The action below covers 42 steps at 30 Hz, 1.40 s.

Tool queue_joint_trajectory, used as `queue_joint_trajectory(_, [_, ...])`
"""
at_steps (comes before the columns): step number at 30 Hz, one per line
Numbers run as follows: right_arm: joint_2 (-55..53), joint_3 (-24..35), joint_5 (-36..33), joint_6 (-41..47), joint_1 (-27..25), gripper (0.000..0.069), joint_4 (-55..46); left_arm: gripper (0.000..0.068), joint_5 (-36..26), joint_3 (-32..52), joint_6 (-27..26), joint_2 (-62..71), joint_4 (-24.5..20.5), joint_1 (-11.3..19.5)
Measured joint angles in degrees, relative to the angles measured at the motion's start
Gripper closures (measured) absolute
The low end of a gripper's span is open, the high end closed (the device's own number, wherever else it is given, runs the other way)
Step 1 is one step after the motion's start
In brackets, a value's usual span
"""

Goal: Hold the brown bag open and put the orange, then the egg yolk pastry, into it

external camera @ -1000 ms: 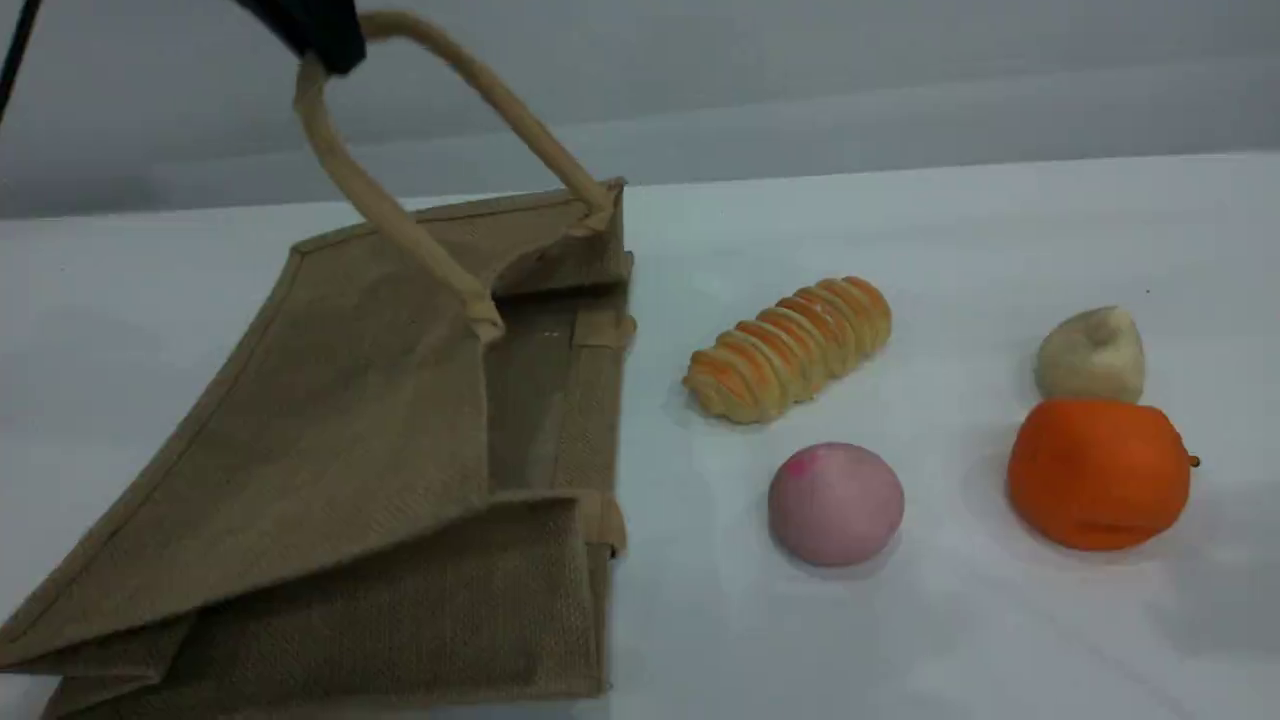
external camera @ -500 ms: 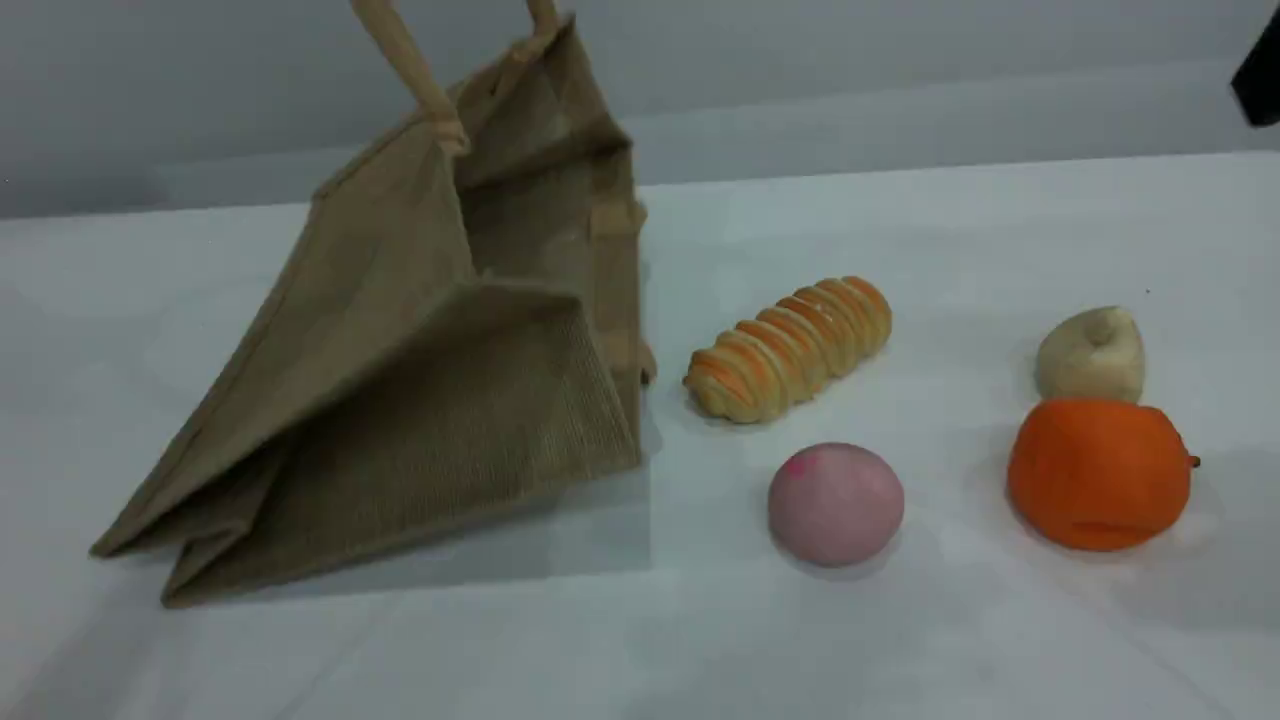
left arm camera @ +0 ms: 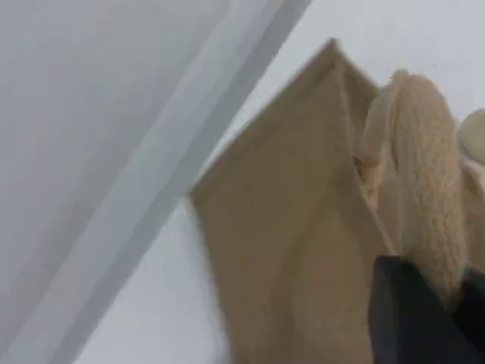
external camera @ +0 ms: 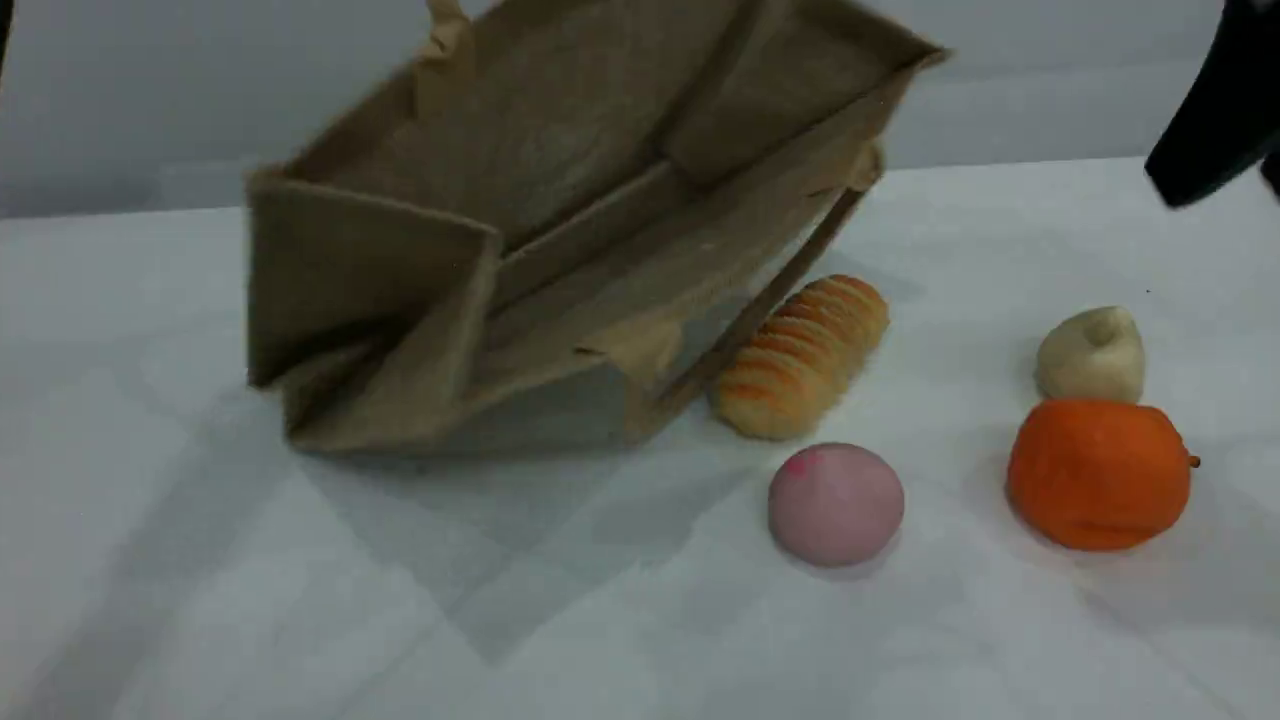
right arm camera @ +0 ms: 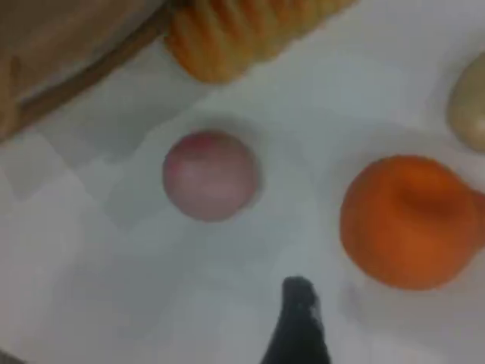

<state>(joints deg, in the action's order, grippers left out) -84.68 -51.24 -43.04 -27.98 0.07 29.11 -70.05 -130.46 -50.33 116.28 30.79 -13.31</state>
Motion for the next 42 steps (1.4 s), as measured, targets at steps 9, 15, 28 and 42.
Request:
queue_joint_trajectory(9, [-6.38,0.00,-1.28,-1.40,0.00,0.0197,1.04,0.0588,0.00,0.00,0.05,-0.98,-0.29,0.00])
queue_joint_trajectory(15, [-10.96,-0.06,2.51,-1.40,0.00,0.0197,0.35,0.0588,0.00,0.00,0.17,-0.98,-0.29,0.00])
queue_joint_trajectory(28, [-21.06,-0.06,11.88,-1.29,0.00,0.0197,0.56,0.0588,0.06,0.00,0.27,-0.98,1.40,0.00])
queue_joint_trajectory(42, [-28.82,-2.17,12.48,-1.29,0.00,0.0135,2.50,0.0588,0.12,0.00,0.27,-0.98,1.29,0.00])
